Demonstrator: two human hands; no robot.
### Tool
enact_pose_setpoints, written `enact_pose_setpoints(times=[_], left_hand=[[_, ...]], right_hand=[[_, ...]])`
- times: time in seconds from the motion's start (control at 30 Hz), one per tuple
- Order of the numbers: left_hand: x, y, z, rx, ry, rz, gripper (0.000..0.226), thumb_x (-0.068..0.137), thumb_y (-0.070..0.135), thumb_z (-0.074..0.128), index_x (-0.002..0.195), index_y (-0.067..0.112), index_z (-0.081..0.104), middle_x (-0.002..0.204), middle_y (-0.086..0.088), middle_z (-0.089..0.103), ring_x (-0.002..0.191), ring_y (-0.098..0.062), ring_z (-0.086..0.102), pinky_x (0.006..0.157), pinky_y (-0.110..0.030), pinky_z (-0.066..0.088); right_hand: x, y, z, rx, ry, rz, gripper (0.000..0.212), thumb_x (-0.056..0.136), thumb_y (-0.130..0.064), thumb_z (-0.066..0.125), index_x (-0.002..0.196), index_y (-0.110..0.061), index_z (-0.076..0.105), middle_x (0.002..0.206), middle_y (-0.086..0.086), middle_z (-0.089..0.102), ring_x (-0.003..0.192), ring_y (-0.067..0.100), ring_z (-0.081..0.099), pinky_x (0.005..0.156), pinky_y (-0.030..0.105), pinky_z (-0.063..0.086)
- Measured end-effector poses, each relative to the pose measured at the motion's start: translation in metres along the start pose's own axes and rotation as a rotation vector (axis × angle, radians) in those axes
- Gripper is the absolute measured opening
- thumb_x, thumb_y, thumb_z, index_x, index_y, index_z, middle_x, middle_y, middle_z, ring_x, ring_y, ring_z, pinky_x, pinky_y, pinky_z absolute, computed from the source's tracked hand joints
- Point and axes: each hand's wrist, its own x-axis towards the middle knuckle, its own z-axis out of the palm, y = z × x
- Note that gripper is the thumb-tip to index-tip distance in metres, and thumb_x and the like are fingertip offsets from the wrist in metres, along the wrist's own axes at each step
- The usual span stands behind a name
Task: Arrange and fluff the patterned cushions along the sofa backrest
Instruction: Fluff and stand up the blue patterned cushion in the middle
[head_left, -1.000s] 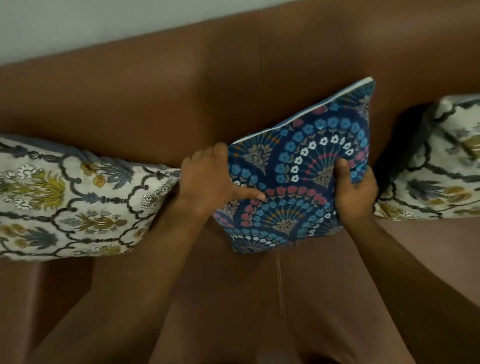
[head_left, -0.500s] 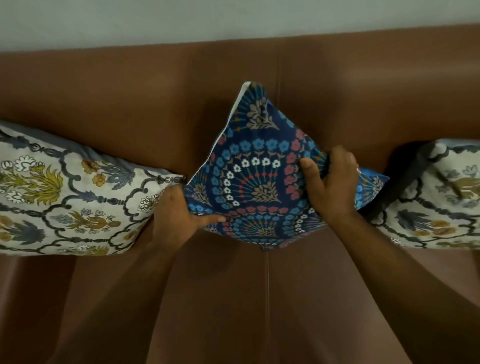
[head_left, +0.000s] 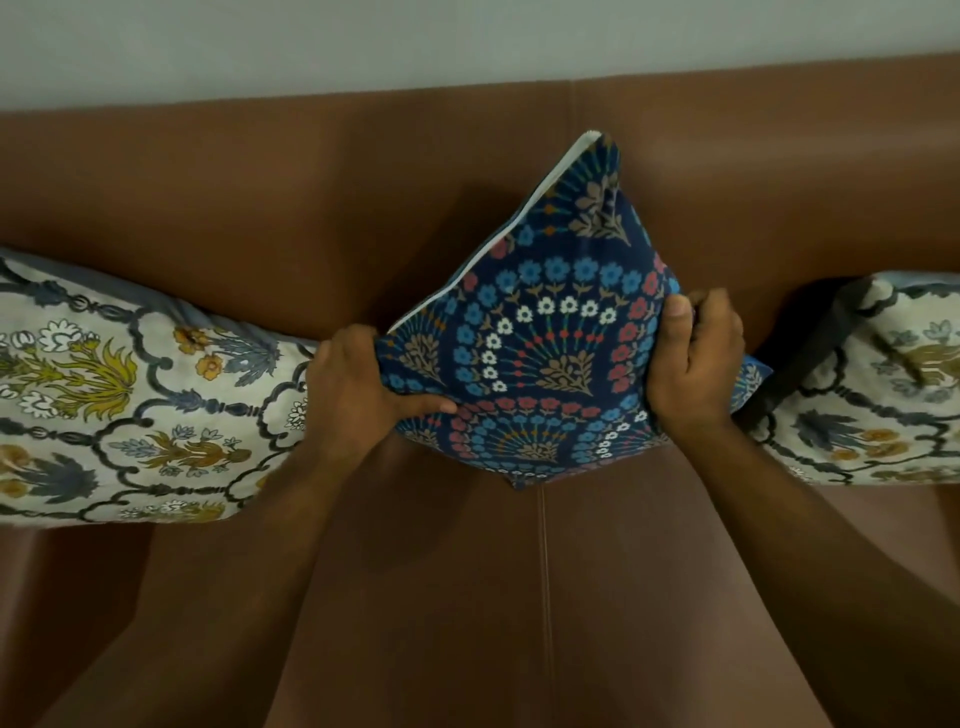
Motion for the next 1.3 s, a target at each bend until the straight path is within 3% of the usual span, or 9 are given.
enact_pose_setpoints(times=[0.23, 0.33, 0.6, 0.77, 0.97, 1.07, 1.17, 1.23, 1.3], left_hand=[[-0.020, 0.008, -0.003, 0.023, 0.085, 0.059, 0.129, 0.047, 0.104, 0.048, 0.133, 0.008, 0.051, 0.126, -0.016, 0.060, 0.120, -0.036, 0.055, 0.098, -0.057, 0.045], [-0.014, 0.037, -0.005, -0.032, 0.089, 0.139, 0.132, 0.046, 0.100, 0.054, 0.141, 0.010, 0.045, 0.137, -0.013, 0.055, 0.128, -0.031, 0.050, 0.106, -0.052, 0.042], [-0.002, 0.056, 0.005, -0.313, 0.065, -0.009, 0.112, 0.029, 0.089, 0.073, 0.110, 0.015, 0.045, 0.106, 0.001, 0.058, 0.103, -0.023, 0.061, 0.082, -0.046, 0.055], [-0.005, 0.043, 0.010, -0.257, 0.052, -0.032, 0.117, 0.033, 0.094, 0.063, 0.113, 0.009, 0.048, 0.106, -0.004, 0.054, 0.102, -0.023, 0.057, 0.083, -0.049, 0.054], [-0.019, 0.039, 0.005, -0.175, 0.255, 0.084, 0.123, 0.067, 0.091, 0.053, 0.145, -0.003, 0.036, 0.140, -0.022, 0.049, 0.130, -0.035, 0.050, 0.106, -0.048, 0.043], [-0.024, 0.025, 0.013, -0.214, -0.022, 0.095, 0.124, 0.073, 0.095, 0.040, 0.158, 0.007, 0.019, 0.156, -0.018, 0.038, 0.143, -0.033, 0.039, 0.114, -0.055, 0.037], [-0.031, 0.012, 0.010, -0.280, -0.041, -0.023, 0.124, 0.071, 0.097, 0.029, 0.160, 0.012, 0.013, 0.165, -0.016, 0.025, 0.152, -0.032, 0.023, 0.122, -0.051, 0.022], [-0.034, 0.009, 0.015, -0.252, -0.060, 0.016, 0.116, 0.077, 0.092, 0.031, 0.160, 0.014, 0.013, 0.166, -0.013, 0.023, 0.154, -0.030, 0.019, 0.122, -0.045, 0.017], [-0.033, 0.005, 0.022, -0.249, -0.172, 0.041, 0.109, 0.080, 0.090, 0.039, 0.159, 0.017, 0.020, 0.160, -0.011, 0.036, 0.147, -0.030, 0.034, 0.119, -0.052, 0.031]], right_hand=[[-0.005, -0.026, -0.009, -0.056, -0.075, -0.081, 0.072, 0.098, -0.065, 0.025, 0.131, -0.007, 0.052, 0.121, 0.012, 0.056, 0.114, 0.018, 0.048, 0.096, 0.031, 0.036], [-0.003, -0.043, 0.002, -0.043, -0.100, -0.123, 0.076, 0.096, -0.069, 0.023, 0.134, -0.009, 0.052, 0.124, 0.010, 0.057, 0.116, 0.020, 0.049, 0.097, 0.032, 0.037], [0.012, -0.060, 0.007, -0.066, -0.039, -0.146, 0.061, 0.097, -0.060, 0.032, 0.113, -0.005, 0.055, 0.099, -0.007, 0.051, 0.087, 0.008, 0.049, 0.069, 0.021, 0.029], [0.012, -0.049, 0.017, -0.114, -0.143, -0.179, 0.069, 0.099, -0.064, 0.026, 0.120, -0.007, 0.058, 0.105, 0.011, 0.059, 0.097, 0.023, 0.053, 0.082, 0.041, 0.043], [0.000, -0.054, -0.004, -0.181, -0.120, -0.306, 0.074, 0.098, -0.061, 0.030, 0.145, -0.005, 0.042, 0.136, 0.016, 0.052, 0.127, 0.027, 0.046, 0.106, 0.034, 0.032], [-0.015, -0.018, -0.006, -0.314, -0.339, -0.201, 0.080, 0.097, -0.068, 0.022, 0.152, -0.011, 0.033, 0.144, 0.013, 0.050, 0.133, 0.032, 0.046, 0.108, 0.053, 0.036], [-0.015, 0.015, -0.029, -0.289, -0.246, 0.125, 0.089, 0.094, -0.075, 0.014, 0.153, -0.011, 0.032, 0.148, 0.017, 0.047, 0.139, 0.036, 0.039, 0.111, 0.059, 0.032], [-0.016, 0.013, -0.038, -0.276, -0.244, 0.090, 0.082, 0.097, -0.070, 0.020, 0.154, -0.011, 0.027, 0.152, 0.017, 0.042, 0.143, 0.035, 0.035, 0.114, 0.058, 0.029], [-0.025, 0.003, -0.035, -0.255, -0.382, 0.004, 0.080, 0.097, -0.069, 0.022, 0.157, -0.016, 0.020, 0.159, 0.013, 0.034, 0.149, 0.032, 0.027, 0.118, 0.056, 0.024]])
